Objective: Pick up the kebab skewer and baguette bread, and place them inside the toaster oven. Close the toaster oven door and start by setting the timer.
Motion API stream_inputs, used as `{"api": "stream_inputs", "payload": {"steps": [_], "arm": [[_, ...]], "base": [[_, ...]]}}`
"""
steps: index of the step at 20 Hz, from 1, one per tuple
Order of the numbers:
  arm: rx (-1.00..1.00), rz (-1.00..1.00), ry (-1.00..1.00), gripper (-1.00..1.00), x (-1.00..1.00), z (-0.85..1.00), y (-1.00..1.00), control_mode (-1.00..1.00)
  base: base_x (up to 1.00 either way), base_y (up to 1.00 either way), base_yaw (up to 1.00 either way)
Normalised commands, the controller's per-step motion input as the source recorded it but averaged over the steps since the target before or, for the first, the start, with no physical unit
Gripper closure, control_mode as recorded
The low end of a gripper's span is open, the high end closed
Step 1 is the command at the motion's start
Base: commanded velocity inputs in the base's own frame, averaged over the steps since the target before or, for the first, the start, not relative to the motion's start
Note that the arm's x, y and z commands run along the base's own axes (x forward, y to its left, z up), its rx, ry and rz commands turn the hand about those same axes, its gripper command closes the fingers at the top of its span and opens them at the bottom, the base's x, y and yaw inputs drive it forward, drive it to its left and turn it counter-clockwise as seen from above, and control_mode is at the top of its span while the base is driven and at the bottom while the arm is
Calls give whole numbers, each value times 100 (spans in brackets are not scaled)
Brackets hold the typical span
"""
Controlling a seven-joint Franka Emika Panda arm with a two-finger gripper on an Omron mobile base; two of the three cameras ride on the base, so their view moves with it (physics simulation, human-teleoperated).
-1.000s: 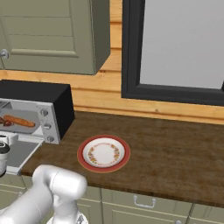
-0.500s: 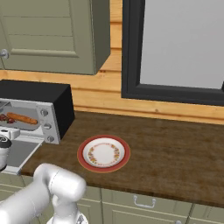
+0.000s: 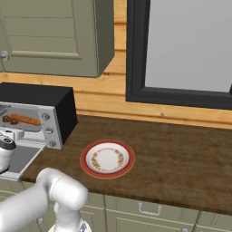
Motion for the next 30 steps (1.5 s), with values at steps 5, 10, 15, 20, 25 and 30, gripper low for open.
{"api": "stream_inputs", "payload": {"steps": [5,10,15,20,25,30], "arm": [[0,0,0,-100,13,0,0,-100],[0,0,0,-100,18,0,0,-100],[0,0,0,-100,21,0,0,-100],[0,0,0,-100,22,0,0,-100],[0,0,0,-100,24,0,0,-100],[0,0,0,-100,4,0,0,-100]], "base": [[0,0,0],[0,0,0],[0,0,0],[0,0,0],[0,0,0],[0,0,0]]}}
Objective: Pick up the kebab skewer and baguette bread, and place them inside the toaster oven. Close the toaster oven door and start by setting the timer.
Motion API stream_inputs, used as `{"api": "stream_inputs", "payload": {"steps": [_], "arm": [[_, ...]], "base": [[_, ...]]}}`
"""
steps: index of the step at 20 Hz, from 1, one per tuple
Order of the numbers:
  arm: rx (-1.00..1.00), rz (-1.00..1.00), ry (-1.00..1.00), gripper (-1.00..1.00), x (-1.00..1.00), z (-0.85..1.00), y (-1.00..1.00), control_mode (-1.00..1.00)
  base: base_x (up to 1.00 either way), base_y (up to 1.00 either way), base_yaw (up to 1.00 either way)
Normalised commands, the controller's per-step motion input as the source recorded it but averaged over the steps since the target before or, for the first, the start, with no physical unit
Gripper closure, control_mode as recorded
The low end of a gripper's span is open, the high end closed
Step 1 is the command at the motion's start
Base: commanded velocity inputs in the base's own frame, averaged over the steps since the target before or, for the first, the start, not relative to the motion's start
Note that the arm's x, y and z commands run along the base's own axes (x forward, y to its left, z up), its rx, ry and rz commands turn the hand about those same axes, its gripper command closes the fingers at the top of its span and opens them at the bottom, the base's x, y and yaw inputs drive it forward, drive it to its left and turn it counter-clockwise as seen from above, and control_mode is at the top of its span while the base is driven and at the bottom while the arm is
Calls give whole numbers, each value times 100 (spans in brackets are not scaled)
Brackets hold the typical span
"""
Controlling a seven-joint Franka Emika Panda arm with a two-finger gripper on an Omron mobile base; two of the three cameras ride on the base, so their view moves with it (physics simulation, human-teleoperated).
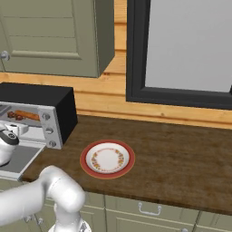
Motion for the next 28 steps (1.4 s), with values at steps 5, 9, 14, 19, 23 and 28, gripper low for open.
{"api": "stream_inputs", "payload": {"steps": [5,9,14,19,23,28], "arm": [[0,0,0,-100,-39,0,-2,-100],[0,0,0,-100,-68,0,-10,-100],[0,0,0,-100,-88,0,-13,-100],[0,-4,2,-100,-100,0,-1,-100],[0,-5,1,-100,-100,0,1,-100],[-1,-5,0,-100,-99,-5,9,-100]], "base": [[0,0,0],[0,0,0],[0,0,0],[0,0,0],[0,0,0],[0,0,0]]}}
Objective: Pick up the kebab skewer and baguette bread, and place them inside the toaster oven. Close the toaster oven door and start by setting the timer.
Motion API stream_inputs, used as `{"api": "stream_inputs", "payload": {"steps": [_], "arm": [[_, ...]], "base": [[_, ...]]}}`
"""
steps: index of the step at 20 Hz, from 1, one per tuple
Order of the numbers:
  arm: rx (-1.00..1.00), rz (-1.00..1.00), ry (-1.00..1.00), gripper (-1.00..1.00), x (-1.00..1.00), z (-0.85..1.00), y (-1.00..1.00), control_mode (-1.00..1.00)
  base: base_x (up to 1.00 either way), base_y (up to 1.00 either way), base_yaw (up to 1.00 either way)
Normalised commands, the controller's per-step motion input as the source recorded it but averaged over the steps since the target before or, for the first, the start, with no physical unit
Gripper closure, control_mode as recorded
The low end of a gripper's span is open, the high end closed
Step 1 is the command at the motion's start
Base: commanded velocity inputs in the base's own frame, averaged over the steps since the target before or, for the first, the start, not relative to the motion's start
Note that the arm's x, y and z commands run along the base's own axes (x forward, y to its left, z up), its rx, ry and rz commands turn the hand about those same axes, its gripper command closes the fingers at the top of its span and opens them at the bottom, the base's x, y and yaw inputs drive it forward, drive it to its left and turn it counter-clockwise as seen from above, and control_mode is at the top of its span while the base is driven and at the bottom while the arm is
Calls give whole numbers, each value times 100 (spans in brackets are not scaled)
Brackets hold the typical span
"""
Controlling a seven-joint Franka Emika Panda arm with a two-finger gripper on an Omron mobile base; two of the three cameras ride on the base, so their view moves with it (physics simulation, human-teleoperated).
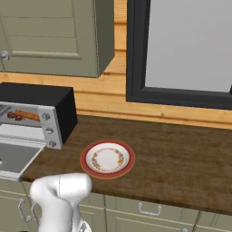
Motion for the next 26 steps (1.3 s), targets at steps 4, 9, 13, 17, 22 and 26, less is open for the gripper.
{"api": "stream_inputs", "payload": {"steps": [4,9,13,17,22,26], "arm": [[-6,-1,0,-100,-78,-18,24,-100],[-3,0,0,-100,-33,-23,25,-100],[-2,0,0,-100,-5,-37,9,-100],[-2,0,-2,-100,0,-43,5,-100],[-1,0,-3,-100,0,-31,5,-100],[0,0,0,-100,0,-31,9,-100]], "base": [[0,0,0],[0,0,0],[0,0,0],[0,0,0],[0,0,0],[0,0,0]]}}
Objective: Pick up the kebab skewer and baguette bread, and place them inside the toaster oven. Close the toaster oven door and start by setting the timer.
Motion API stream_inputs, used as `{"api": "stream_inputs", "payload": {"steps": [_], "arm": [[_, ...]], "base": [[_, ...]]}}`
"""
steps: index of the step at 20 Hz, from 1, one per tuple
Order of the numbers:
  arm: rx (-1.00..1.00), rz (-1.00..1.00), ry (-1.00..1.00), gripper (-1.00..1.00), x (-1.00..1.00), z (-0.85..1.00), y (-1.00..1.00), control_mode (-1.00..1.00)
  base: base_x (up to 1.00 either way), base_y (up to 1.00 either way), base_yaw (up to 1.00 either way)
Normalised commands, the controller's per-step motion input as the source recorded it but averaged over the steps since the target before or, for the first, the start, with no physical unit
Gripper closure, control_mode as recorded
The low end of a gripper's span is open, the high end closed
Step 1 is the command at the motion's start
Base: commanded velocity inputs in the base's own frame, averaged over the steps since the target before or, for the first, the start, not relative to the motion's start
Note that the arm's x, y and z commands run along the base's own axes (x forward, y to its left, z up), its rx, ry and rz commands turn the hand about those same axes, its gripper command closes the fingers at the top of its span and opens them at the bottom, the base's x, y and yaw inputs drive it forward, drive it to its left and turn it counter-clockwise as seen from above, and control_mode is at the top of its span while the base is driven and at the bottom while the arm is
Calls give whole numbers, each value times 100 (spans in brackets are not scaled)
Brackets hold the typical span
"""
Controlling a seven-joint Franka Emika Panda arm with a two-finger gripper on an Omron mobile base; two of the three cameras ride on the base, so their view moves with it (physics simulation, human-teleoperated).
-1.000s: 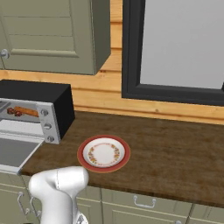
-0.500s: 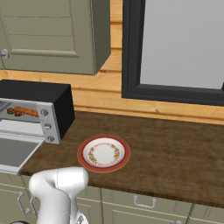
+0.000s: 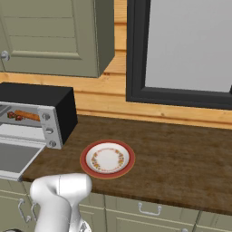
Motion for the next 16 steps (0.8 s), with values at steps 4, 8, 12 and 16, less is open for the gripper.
{"api": "stream_inputs", "payload": {"steps": [4,8,12,16], "arm": [[0,0,0,-100,0,-21,8,-100],[0,0,0,-100,5,-11,8,-100],[0,0,0,-100,12,0,1,-100],[0,0,0,-100,23,0,0,-100]], "base": [[0,0,0],[0,0,0],[0,0,0],[0,0,0]]}}
